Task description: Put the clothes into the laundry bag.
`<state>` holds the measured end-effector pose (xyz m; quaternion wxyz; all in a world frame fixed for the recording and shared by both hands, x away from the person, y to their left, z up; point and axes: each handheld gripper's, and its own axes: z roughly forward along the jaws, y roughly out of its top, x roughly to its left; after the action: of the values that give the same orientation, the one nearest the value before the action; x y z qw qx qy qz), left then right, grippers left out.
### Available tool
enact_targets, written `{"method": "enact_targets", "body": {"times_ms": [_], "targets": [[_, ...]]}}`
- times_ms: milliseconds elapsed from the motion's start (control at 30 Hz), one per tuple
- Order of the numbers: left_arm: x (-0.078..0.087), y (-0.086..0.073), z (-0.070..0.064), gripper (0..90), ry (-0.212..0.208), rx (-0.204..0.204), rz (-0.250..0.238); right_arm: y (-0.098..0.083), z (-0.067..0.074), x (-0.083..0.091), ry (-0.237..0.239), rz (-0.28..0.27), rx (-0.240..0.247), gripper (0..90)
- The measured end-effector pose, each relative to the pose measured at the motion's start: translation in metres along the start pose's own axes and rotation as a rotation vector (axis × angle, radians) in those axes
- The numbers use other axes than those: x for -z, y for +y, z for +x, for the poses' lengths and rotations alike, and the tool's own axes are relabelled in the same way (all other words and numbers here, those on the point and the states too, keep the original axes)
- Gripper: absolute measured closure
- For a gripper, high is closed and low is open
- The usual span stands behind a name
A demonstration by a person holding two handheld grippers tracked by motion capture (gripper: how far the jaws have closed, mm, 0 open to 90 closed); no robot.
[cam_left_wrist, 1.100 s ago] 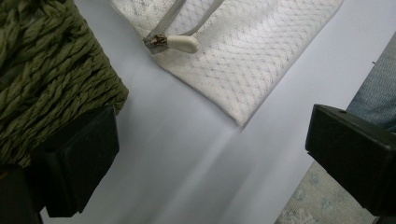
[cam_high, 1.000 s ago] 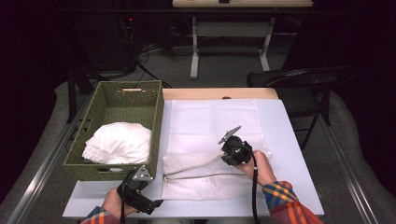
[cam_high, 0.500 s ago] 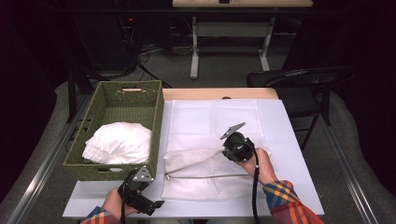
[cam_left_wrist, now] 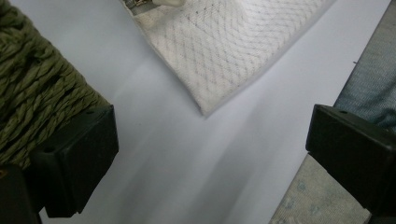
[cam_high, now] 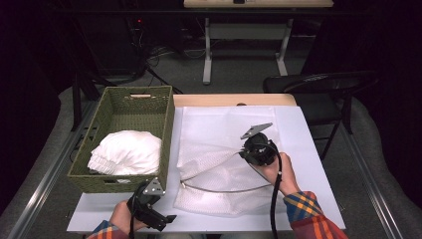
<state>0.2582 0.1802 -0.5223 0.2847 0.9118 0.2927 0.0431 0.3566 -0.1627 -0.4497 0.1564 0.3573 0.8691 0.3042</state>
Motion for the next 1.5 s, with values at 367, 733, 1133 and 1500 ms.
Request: {"method": "enact_targets", "body": {"times_ms": [367,733,1133,1500], "targets": [[0.001,0.000,0.000,0.8,-0.048,-0.008,-0.032,0.007,0.003,0.017,-0.007,-0.064,-0.015,88.1],[0.000,0.001,-0.001,0.0,-0.054,-0.027,-0.026,0.011,0.004,0.030,-0.011,-0.125,-0.012,88.1],[0.013,0.006,-0.004,0.8,-0.090,-0.090,-0.035,0.007,0.001,0.022,-0.012,-0.103,-0.009,88.0],[0.046,0.018,-0.002,1.7,-0.141,-0.162,-0.060,0.006,0.001,0.019,-0.012,-0.097,-0.002,88.0]]}}
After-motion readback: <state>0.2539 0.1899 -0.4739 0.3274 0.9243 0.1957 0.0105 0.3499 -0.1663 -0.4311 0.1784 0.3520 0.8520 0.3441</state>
